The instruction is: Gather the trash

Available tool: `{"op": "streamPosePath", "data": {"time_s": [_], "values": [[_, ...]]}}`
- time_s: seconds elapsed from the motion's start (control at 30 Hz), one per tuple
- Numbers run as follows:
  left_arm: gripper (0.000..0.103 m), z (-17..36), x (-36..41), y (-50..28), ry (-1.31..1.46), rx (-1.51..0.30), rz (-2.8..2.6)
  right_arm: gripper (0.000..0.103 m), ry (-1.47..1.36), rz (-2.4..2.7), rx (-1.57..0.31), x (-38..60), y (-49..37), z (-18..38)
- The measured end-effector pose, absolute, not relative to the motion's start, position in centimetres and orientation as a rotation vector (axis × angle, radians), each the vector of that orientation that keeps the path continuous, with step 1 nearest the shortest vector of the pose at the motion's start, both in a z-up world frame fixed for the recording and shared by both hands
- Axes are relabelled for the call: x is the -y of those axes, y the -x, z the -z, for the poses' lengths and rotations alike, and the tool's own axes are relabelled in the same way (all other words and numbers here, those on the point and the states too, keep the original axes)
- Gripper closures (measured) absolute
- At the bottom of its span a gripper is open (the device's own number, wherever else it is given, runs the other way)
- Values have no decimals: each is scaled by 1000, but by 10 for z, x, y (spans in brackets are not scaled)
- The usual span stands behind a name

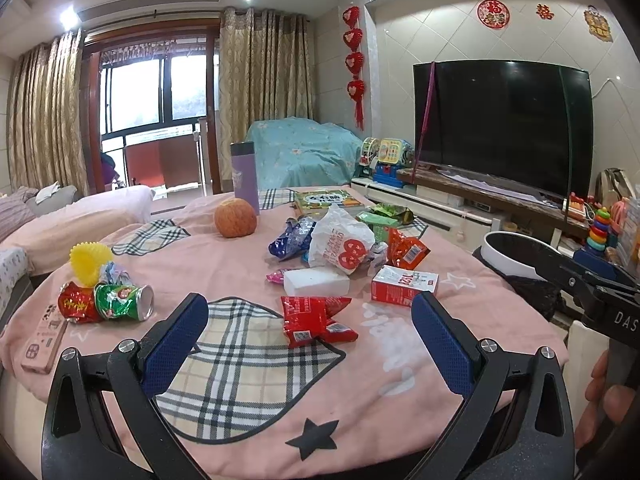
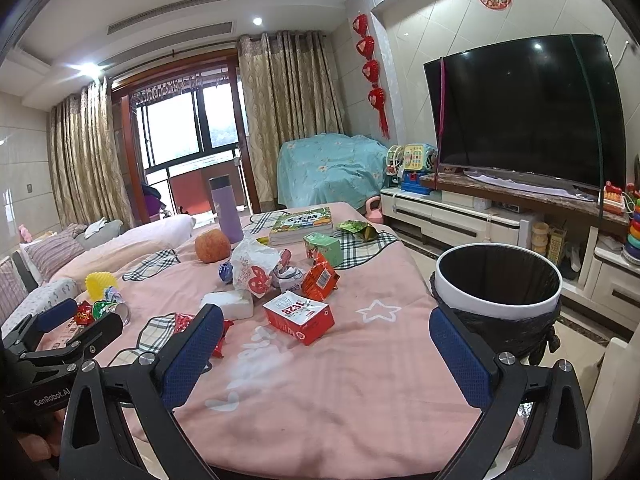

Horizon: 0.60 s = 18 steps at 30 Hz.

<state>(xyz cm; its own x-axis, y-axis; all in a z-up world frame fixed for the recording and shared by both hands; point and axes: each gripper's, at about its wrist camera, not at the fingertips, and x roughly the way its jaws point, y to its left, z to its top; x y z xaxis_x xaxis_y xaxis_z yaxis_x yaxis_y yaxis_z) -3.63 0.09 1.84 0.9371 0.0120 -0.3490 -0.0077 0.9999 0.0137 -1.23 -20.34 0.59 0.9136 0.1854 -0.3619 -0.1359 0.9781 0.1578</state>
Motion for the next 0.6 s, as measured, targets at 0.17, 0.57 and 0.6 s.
{"op": "streamPosePath", "data": {"time_s": [0.17,0.57,0.6], "values": [[0,-18,-1,36,-13,-358,-7,0,-134,-170,-389,204,11,-5],[0,-17,2,33,-14,-368,9,0,-145,-185,-398,205,8,-4],[0,-17,2,32,-13,-371,13,0,-148,-188,-400,205,8,-4]]}}
